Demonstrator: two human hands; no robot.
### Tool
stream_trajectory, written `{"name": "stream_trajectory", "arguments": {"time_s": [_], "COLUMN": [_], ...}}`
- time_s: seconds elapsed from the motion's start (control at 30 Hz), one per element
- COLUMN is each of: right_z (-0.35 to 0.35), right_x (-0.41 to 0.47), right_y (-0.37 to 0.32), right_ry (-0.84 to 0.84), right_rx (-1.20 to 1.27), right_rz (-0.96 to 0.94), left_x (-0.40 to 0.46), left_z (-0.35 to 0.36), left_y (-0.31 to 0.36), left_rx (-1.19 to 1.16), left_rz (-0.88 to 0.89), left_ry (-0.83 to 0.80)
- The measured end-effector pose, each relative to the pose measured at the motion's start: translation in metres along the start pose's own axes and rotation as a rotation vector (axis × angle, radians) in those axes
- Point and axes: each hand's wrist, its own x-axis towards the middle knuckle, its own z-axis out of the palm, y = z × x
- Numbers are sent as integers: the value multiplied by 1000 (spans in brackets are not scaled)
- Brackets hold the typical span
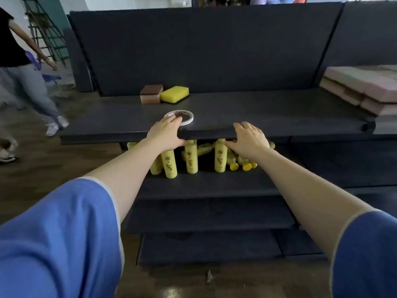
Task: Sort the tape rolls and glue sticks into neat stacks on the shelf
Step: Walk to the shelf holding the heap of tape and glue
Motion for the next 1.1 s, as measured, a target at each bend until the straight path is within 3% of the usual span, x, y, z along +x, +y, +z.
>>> {"name": "stream_trajectory", "arguments": {"time_s": [0.23, 0.43, 0.63, 1.1], "right_z": [4, 7, 9, -6], "right_x": [-2, -1, -2, -40], "right_y": [6, 7, 7, 15], "right_ry": [1, 22, 34, 21], "right_rx": [-29, -52, -57, -133], "right_rz": [9, -8, -19, 52], "left_x": [11, 8, -1, -43], "left_z": [12, 21, 25, 22], "left_y": [-4, -5, -9, 16], "left_rx": [46, 104, 140, 88], "left_rz": [-31, -38, 93, 211], "left_ry": [-13, 193, 373, 238]}}
